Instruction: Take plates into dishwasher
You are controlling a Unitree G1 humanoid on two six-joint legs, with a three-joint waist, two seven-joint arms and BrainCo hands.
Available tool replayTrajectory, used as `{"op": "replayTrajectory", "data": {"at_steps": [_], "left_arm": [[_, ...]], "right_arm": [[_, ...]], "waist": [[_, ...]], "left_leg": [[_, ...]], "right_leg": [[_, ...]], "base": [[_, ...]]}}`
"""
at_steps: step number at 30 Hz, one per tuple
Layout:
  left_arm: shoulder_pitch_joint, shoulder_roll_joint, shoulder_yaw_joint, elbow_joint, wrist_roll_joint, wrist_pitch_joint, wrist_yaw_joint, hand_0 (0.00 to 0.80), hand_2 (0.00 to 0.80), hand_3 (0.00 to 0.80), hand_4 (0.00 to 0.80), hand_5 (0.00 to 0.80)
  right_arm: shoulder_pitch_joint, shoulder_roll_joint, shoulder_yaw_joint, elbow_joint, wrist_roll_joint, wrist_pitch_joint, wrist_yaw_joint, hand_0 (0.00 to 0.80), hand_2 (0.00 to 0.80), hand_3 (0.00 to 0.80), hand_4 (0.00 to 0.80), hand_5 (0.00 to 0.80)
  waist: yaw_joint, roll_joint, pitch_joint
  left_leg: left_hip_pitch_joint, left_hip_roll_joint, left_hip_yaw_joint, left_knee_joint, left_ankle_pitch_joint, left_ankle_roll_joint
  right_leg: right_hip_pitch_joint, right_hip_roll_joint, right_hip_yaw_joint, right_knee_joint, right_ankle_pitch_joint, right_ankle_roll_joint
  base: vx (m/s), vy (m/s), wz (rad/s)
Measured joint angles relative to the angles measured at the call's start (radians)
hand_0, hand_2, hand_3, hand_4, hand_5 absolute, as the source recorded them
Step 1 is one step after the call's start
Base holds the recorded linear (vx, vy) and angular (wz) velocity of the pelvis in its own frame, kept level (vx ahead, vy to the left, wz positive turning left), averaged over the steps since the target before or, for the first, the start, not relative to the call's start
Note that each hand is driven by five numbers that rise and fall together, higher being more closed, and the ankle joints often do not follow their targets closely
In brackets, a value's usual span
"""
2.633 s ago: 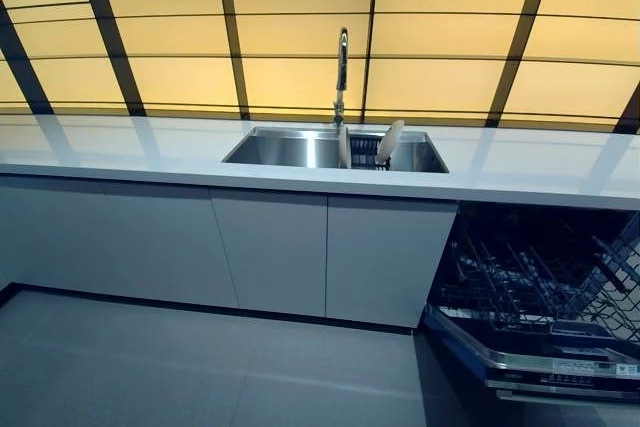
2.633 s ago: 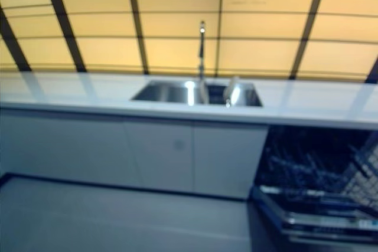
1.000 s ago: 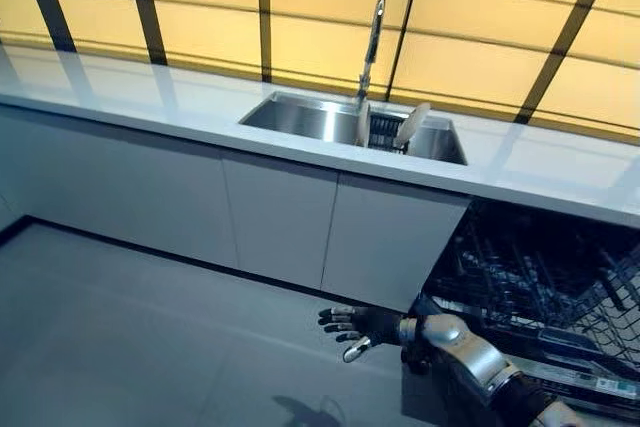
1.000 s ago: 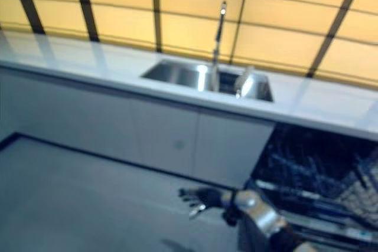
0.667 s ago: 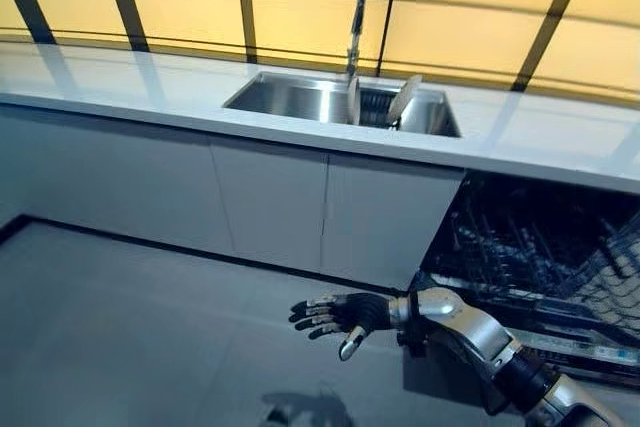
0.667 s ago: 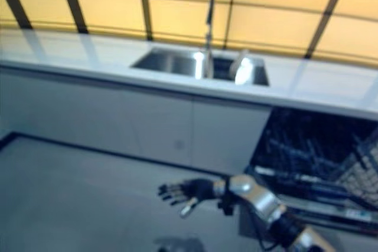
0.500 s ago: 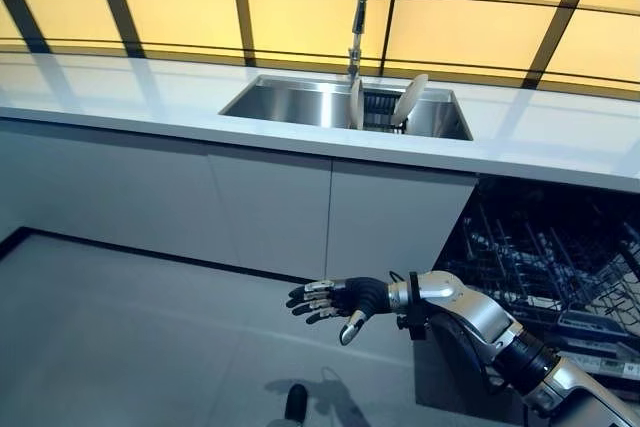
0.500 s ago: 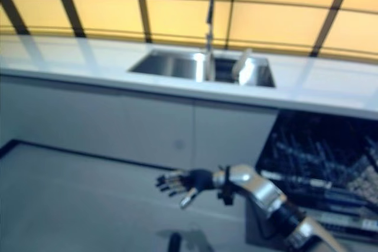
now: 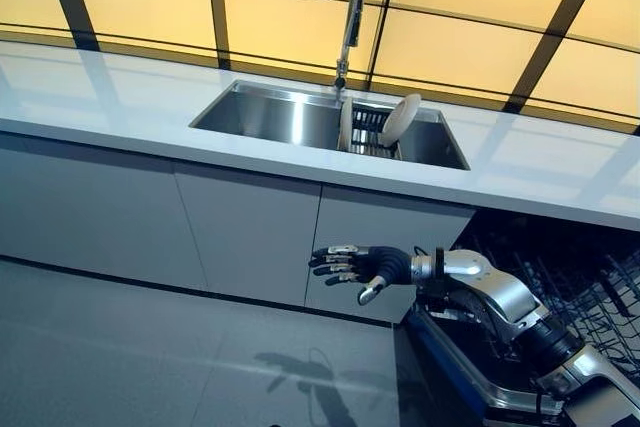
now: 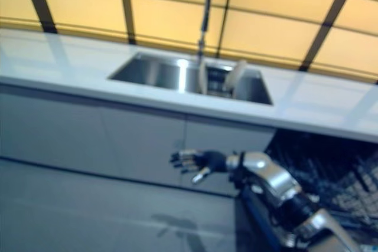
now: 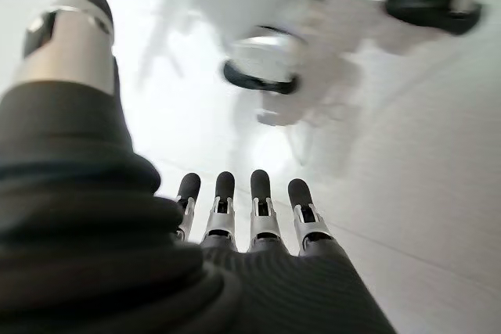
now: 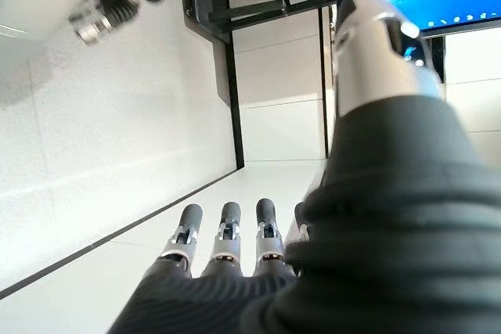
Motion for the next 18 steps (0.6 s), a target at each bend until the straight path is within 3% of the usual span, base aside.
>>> {"op": "replayTrajectory", "data": {"at_steps": [5, 7, 8, 9, 10, 11, 13, 15, 17, 18], "left_arm": [[0.012, 0.0, -0.004, 0.005, 0.001, -0.004, -0.006, 0.0, 0.0, 0.0, 0.0, 0.0], [0.015, 0.0, -0.011, 0.016, 0.012, -0.006, -0.013, 0.0, 0.0, 0.0, 0.0, 0.0], [0.013, 0.001, -0.018, 0.022, 0.023, -0.007, -0.016, 0.0, 0.0, 0.0, 0.0, 0.0], [0.014, -0.001, -0.035, 0.023, 0.041, -0.008, -0.019, 0.0, 0.0, 0.0, 0.0, 0.0], [0.013, 0.001, -0.05, 0.018, 0.04, -0.011, -0.019, 0.0, 0.0, 0.0, 0.0, 0.0], [0.012, 0.003, -0.055, 0.01, 0.04, -0.011, -0.018, 0.0, 0.0, 0.0, 0.0, 0.0], [0.008, 0.011, -0.056, -0.005, 0.04, -0.01, -0.018, 0.0, 0.0, 0.0, 0.0, 0.0], [0.01, 0.011, -0.056, -0.005, 0.04, -0.009, -0.017, 0.0, 0.0, 0.0, 0.0, 0.0], [0.012, 0.006, -0.065, -0.004, 0.039, -0.001, -0.015, 0.0, 0.0, 0.0, 0.0, 0.0], [0.011, 0.004, -0.074, -0.005, 0.039, 0.002, -0.011, 0.0, 0.0, 0.0, 0.0, 0.0]], "right_arm": [[0.001, 0.013, -0.046, 0.021, 0.111, -0.024, -0.037, 0.0, 0.0, 0.0, 0.0, 0.0], [0.002, 0.05, -0.078, 0.033, 0.165, -0.046, -0.068, 0.0, 0.0, 0.0, 0.0, 0.0], [0.001, 0.071, -0.086, 0.033, 0.174, -0.06, -0.081, 0.0, 0.0, 0.0, 0.0, 0.0], [0.004, 0.108, -0.098, 0.035, 0.196, -0.083, -0.1, 0.0, 0.0, 0.0, 0.0, 0.0], [0.018, 0.124, -0.098, 0.039, 0.215, -0.096, -0.109, 0.0, 0.0, 0.0, 0.0, 0.0], [0.018, 0.13, -0.098, 0.039, 0.219, -0.097, -0.113, 0.0, 0.0, 0.0, 0.0, 0.0], [0.017, 0.127, -0.099, 0.024, 0.235, -0.098, -0.133, 0.0, 0.0, 0.0, 0.0, 0.0], [0.025, 0.118, -0.106, 0.016, 0.236, -0.096, -0.143, 0.0, 0.0, 0.0, 0.0, 0.0], [0.03, 0.097, -0.108, 0.013, 0.254, -0.094, -0.16, 0.0, 0.0, 0.0, 0.0, 0.0], [0.029, 0.083, -0.113, 0.009, 0.27, -0.094, -0.173, 0.0, 0.0, 0.0, 0.0, 0.0]], "waist": [[-0.001, 0.005, -0.055], [-0.004, 0.018, -0.084], [-0.01, 0.022, -0.086], [-0.04, 0.039, -0.086], [-0.073, 0.058, -0.086], [-0.077, 0.067, -0.086], [-0.116, 0.099, -0.077], [-0.145, 0.096, -0.078], [-0.173, 0.075, -0.079], [-0.176, 0.068, -0.079]], "left_leg": [[0.036, -0.012, -0.005, -0.051, -0.01, 0.017], [0.093, -0.024, -0.007, -0.121, 0.005, 0.033], [0.116, -0.041, -0.008, -0.144, 0.012, 0.043], [0.154, -0.043, -0.06, -0.185, 0.04, 0.056], [0.207, -0.058, -0.097, -0.225, 0.05, 0.077], [0.226, -0.06, -0.112, -0.245, 0.056, 0.086], [0.26, -0.047, -0.155, -0.281, 0.061, 0.093], [0.277, -0.051, -0.172, -0.291, 0.057, 0.075], [0.305, -0.066, -0.187, -0.309, 0.05, 0.071], [0.329, -0.07, -0.202, -0.325, 0.049, 0.07]], "right_leg": [[-0.06, -0.006, -0.003, 0.168, 0.0, 0.001], [-0.159, -0.016, -0.01, 0.399, 0.009, 0.006], [-0.213, -0.017, -0.013, 0.512, 0.028, -0.011], [-0.291, -0.026, -0.017, 0.713, 0.115, -0.015], [-0.373, -0.035, -0.014, 0.837, 0.149, 0.011], [-0.42, -0.035, -0.014, 0.875, 0.122, 0.033], [-0.537, -0.023, -0.037, 0.752, 0.083, 0.06], [-0.57, -0.024, -0.057, 0.483, 0.093, 0.07], [-0.592, -0.036, -0.052, 0.213, 0.163, 0.11], [-0.599, -0.039, -0.051, 0.144, 0.202, 0.122]], "base": [[0.116, 0.12, 0.2], [0.255, 0.277, 0.08], [0.26, 0.275, 0.33], [0.239, 0.173, 0.64], [0.283, 0.165, 0.64], [0.304, 0.029, 0.56], [0.422, -0.199, 0.51], [0.346, -0.206, 0.54], [0.287, -0.16, 0.7], [0.27, -0.181, 0.73]]}}
